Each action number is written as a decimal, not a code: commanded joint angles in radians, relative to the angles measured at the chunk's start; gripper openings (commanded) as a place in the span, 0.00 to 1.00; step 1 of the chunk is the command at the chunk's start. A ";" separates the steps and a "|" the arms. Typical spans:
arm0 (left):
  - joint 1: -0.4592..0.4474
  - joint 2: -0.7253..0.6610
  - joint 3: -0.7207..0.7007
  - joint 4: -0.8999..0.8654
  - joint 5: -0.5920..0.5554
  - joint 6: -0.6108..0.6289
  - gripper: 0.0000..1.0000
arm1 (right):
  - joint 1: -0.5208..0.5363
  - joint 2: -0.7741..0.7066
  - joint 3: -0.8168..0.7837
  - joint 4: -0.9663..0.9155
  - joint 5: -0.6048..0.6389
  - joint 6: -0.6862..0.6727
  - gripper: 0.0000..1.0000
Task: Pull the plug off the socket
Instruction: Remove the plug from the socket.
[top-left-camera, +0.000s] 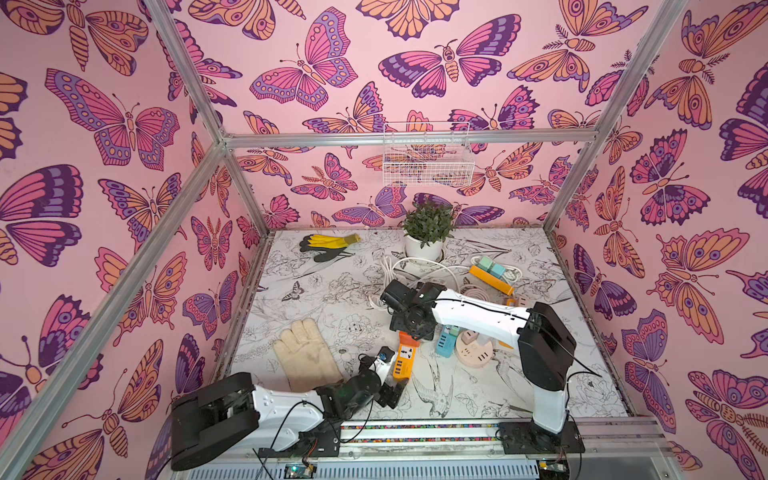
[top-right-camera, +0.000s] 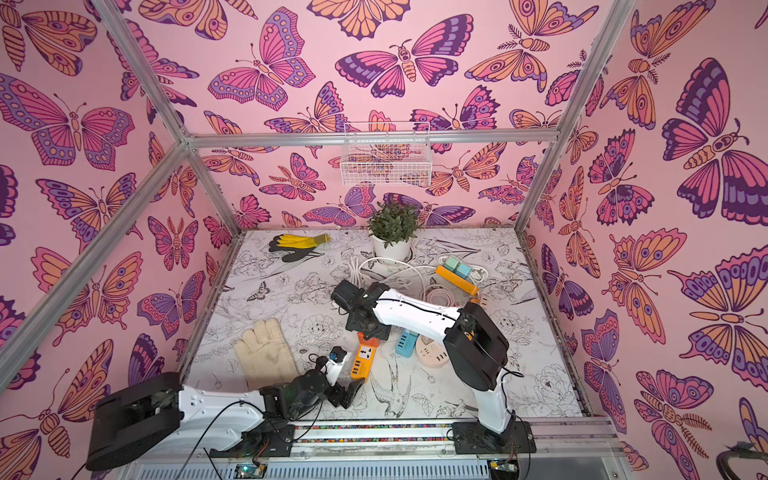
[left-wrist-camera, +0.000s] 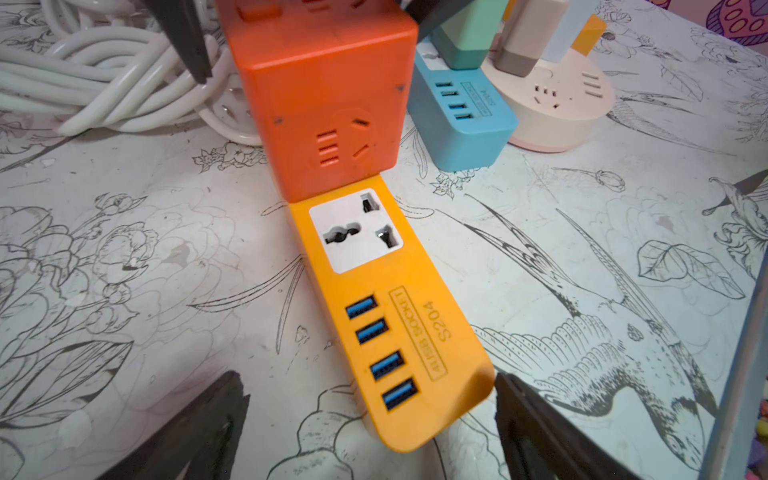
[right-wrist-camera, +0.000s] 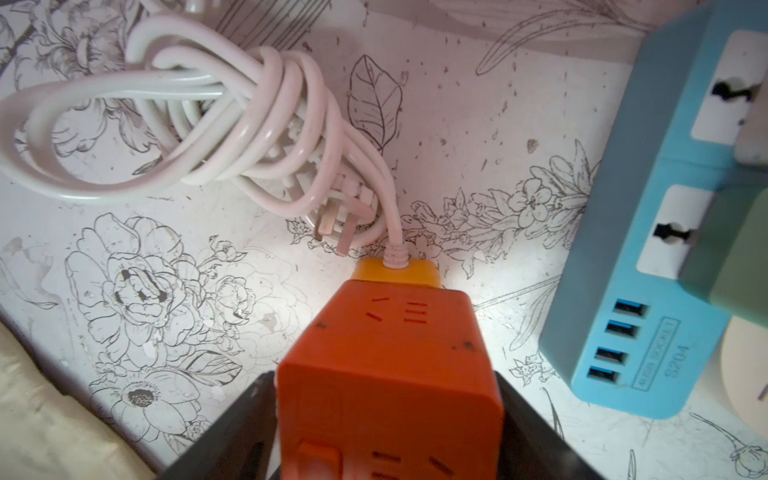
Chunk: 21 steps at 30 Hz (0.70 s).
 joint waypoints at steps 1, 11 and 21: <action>-0.010 0.072 0.018 0.144 -0.033 0.042 0.97 | -0.024 0.022 -0.035 0.017 -0.079 0.027 0.71; -0.018 0.146 0.046 0.135 -0.096 0.004 0.86 | -0.039 0.000 -0.077 0.041 -0.086 0.054 0.66; -0.019 0.189 0.060 0.044 -0.153 -0.049 0.65 | -0.040 -0.033 -0.118 0.061 -0.086 0.100 0.58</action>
